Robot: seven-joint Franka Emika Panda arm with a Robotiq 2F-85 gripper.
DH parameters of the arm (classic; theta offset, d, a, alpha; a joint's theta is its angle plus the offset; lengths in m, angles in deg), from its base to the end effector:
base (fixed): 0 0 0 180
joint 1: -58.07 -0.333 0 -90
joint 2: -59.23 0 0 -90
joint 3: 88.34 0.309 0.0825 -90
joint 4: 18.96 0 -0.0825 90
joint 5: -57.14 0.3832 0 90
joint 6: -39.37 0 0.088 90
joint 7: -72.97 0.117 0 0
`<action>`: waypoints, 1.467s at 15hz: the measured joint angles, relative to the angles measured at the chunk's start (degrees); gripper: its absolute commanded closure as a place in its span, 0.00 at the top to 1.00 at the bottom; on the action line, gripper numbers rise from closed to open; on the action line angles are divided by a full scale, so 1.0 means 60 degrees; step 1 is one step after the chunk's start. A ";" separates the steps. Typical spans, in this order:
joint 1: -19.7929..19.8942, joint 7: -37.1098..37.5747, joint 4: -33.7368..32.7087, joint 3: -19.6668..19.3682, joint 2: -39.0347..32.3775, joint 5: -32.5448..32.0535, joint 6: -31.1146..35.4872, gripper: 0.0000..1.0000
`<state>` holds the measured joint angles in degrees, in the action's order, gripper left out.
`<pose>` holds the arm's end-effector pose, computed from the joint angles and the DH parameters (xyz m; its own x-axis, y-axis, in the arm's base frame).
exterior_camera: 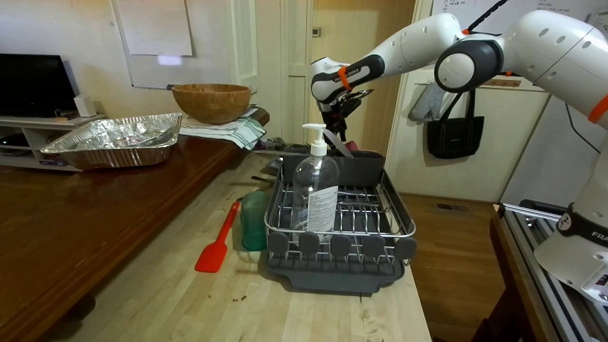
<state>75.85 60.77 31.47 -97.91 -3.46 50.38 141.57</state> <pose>0.6943 -0.3166 0.2034 0.9562 -0.1727 -0.2363 -0.1236 -0.9701 0.2088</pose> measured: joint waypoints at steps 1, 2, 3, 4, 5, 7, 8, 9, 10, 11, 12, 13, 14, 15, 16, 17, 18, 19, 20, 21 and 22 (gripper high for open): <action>0.0050 -0.0069 -0.0200 0.0114 -0.0133 0.0016 0.0016 1.00; 0.0084 -0.0134 -0.0380 0.0226 -0.0247 0.0049 0.0016 1.00; 0.0112 -0.0212 -0.0534 0.0342 -0.0353 0.0086 0.0016 0.92; 0.0127 -0.0273 -0.0672 0.0448 -0.0450 0.0145 0.0011 0.80; 0.0139 -0.0309 -0.0775 0.0548 -0.0530 0.0210 -0.0019 0.68; 0.0140 -0.0325 -0.0866 0.0687 -0.0604 0.0275 -0.0148 0.50; 0.0140 -0.0325 -0.0881 0.0726 -0.0610 0.0278 -0.0242 0.44; 0.0141 -0.0325 -0.0898 0.0741 -0.0610 0.0278 -0.0344 0.54; 0.0146 -0.0314 -0.0911 0.0740 -0.0608 0.0278 -0.0445 0.80; 0.0149 -0.0288 -0.0915 0.0724 -0.0602 0.0275 -0.0515 0.80; 0.0150 -0.0260 -0.0916 0.0699 -0.0592 0.0272 -0.0572 0.81; 0.0149 -0.0228 -0.0916 0.0676 -0.0576 0.0268 -0.0596 0.86; 0.0146 -0.0181 -0.0916 0.0650 -0.0550 0.0259 -0.0629 0.95; 0.0128 -0.0054 -0.0916 0.0604 -0.0512 0.0227 -0.0704 0.99; 0.0092 0.0116 -0.0916 0.0528 -0.0471 0.0180 -0.0798 1.00; 0.0048 0.0308 -0.0916 0.0442 -0.0434 0.0154 -0.0888 1.00; -0.0002 0.0477 -0.0916 0.0359 -0.0404 0.0146 -0.1021 1.00; -0.0058 0.0635 -0.0917 0.0278 -0.0379 0.0131 -0.1236 1.00; -0.0116 0.0787 -0.0917 0.0203 -0.0357 0.0117 -0.1510 1.00; -0.0171 0.0916 -0.0918 0.0145 -0.0341 0.0114 -0.1831 1.00; -0.0208 0.1001 -0.0919 0.0115 -0.0337 0.0114 -0.2122 1.00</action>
<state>74.60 66.77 25.96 -97.22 -5.48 51.07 128.84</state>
